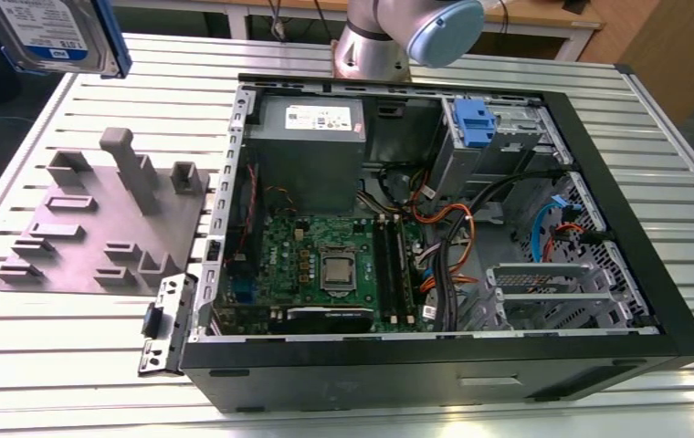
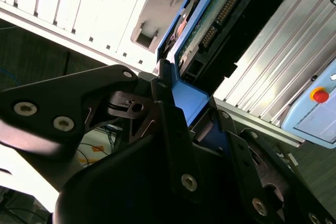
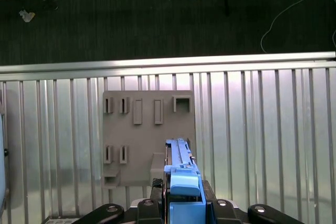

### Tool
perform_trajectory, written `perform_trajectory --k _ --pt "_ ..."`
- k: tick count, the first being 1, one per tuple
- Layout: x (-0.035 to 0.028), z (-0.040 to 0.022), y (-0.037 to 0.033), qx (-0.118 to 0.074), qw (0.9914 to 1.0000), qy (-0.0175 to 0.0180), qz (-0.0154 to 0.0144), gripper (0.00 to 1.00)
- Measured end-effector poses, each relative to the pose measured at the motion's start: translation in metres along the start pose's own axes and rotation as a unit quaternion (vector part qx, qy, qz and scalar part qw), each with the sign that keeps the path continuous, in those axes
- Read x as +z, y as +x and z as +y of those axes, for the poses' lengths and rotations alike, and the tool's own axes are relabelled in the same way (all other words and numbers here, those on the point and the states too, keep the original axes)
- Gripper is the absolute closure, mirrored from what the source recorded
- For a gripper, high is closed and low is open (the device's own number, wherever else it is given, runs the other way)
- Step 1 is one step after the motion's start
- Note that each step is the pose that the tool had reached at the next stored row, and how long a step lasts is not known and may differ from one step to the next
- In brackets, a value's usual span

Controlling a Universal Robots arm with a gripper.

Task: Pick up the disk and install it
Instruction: 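Pick up the disk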

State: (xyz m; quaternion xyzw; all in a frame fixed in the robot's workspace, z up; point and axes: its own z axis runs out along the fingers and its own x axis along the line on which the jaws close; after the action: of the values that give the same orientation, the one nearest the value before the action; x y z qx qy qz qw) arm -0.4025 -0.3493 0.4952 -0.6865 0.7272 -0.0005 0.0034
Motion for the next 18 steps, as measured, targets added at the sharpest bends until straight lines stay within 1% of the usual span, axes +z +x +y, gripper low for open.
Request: perform_trajectory --k 13,15,18 --pt "0.0000 -0.0008 0.0002 0.000 1.00000 0.0000 0.0000 0.64" --pt "0.0000 -0.0009 0.0015 0.000 1.00000 0.0000 0.0000 0.64" --pt "0.0001 -0.0011 0.0070 0.000 1.00000 0.0000 0.0001 0.64"
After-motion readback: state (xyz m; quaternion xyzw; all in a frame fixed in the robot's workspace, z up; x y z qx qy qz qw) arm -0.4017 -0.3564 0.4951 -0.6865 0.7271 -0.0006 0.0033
